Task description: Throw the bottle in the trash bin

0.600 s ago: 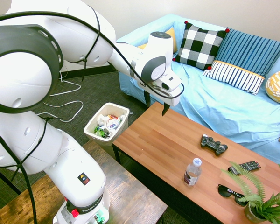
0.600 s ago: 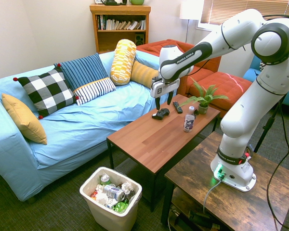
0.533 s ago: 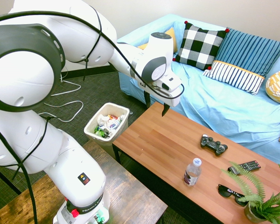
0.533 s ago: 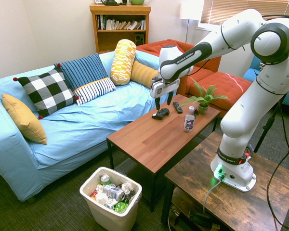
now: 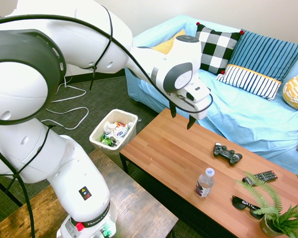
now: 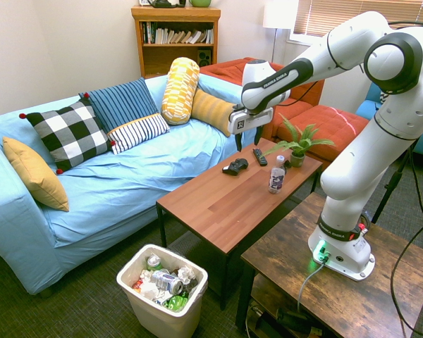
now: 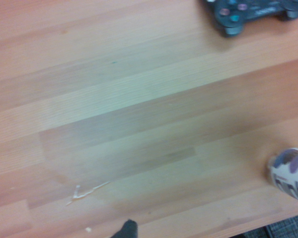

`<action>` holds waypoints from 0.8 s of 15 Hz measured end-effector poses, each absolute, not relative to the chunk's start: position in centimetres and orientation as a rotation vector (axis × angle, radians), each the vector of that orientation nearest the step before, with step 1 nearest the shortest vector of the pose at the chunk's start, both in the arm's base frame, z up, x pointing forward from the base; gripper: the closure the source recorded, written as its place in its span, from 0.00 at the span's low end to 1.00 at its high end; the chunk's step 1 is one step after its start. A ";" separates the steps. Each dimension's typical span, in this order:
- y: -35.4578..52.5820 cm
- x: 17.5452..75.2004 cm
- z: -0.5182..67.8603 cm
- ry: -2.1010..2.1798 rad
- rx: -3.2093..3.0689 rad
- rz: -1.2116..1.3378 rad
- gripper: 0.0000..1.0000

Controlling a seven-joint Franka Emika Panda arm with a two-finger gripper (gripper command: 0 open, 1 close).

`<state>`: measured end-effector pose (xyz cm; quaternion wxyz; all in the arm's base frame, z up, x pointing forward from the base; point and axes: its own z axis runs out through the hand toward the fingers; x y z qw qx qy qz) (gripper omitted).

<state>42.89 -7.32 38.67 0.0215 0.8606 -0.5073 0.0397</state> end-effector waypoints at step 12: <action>-18.4 39.4 29.8 -1.847 2.306 0.017 0.00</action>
